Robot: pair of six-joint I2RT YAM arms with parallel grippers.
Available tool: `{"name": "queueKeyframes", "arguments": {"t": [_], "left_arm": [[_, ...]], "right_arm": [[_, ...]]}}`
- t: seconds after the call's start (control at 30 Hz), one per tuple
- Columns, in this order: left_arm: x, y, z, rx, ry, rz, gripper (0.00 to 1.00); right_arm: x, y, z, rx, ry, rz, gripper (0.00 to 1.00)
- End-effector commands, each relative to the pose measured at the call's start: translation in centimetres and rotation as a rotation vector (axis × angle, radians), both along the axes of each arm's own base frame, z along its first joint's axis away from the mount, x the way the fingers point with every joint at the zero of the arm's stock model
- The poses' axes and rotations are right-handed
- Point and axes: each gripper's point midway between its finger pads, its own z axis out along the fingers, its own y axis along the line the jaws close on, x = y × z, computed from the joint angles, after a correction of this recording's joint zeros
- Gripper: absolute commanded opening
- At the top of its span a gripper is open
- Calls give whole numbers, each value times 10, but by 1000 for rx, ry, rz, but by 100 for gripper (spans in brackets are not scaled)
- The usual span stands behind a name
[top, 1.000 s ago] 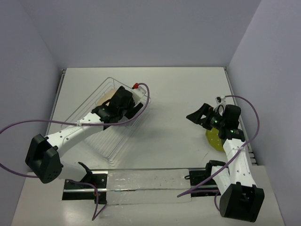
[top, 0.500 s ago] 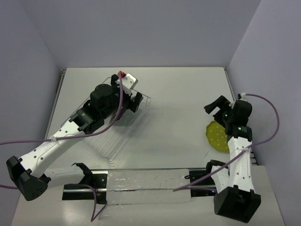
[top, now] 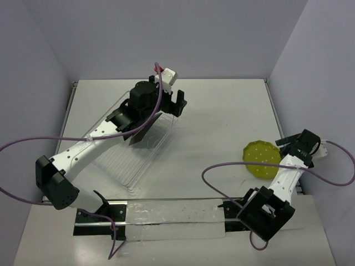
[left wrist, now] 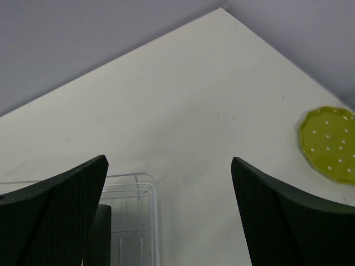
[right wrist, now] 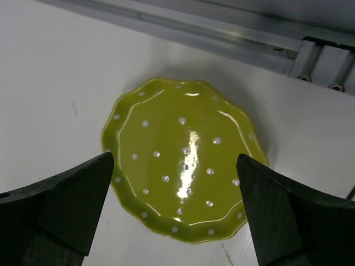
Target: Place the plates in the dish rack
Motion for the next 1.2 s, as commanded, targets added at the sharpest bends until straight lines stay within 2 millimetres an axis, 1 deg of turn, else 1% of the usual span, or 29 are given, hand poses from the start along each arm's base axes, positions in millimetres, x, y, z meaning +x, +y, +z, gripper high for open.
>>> {"name": "queueKeyframes", "arguments": {"t": [0.0, 0.07, 0.1, 0.17, 0.2, 0.27, 0.33, 0.47, 0.5, 0.57, 0.63, 0.7, 0.77, 0.83, 0.93, 1.0, 1.03, 1.1, 1.17], "left_arm": [[-3, -24, 21, -59, -3, -97, 99], [0, -29, 14, -41, 8, -106, 99], [2, -29, 12, -29, 9, -99, 99], [8, -29, 10, -13, 6, -87, 99], [8, -30, 11, -12, 8, -88, 99], [8, -31, 7, -10, 26, -84, 99], [11, -26, 5, -10, 34, -51, 99], [8, -26, -2, -15, 53, -54, 99], [7, -27, -2, -20, 59, -57, 99], [6, -27, -4, -19, 63, -64, 99], [5, -27, -1, -32, 49, -65, 99], [5, -27, -2, -38, 54, -63, 99], [3, -31, -2, -63, 64, -73, 99], [3, -34, -3, -81, 75, -83, 99], [3, -44, -9, -96, 103, -108, 99], [1, -49, -12, -111, 125, -129, 99], [1, -52, -15, -115, 141, -135, 99], [-4, -61, -25, -139, 191, -170, 99], [-12, -71, -31, -169, 241, -201, 99]], "right_arm": [[-23, -36, -7, -22, 79, -176, 98], [-29, -33, -25, 13, 113, -191, 98], [-27, -30, -34, 29, 107, -174, 98], [-30, -18, -56, 79, 128, -151, 96], [-30, -18, -58, 81, 128, -151, 96], [-31, -14, -68, 103, 141, -141, 93], [-34, -9, -78, 127, 156, -136, 92], [-40, -3, -99, 160, 201, -137, 90], [-41, 0, -104, 173, 204, -130, 87], [-38, 7, -112, 203, 195, -108, 74], [-37, 9, -114, 210, 195, -99, 60], [-37, 11, -115, 214, 198, -95, 52], [-35, 16, -116, 223, 193, -79, 38], [-30, 21, -116, 228, 181, -51, 31], [-17, 40, -120, 269, 164, 51, 14], [-12, 48, -122, 281, 170, 95, 3], [-9, 53, -121, 290, 171, 126, 0], [2, 73, -120, 361, 123, 210, 0], [6, 86, -120, 423, 90, 251, 0]]}}
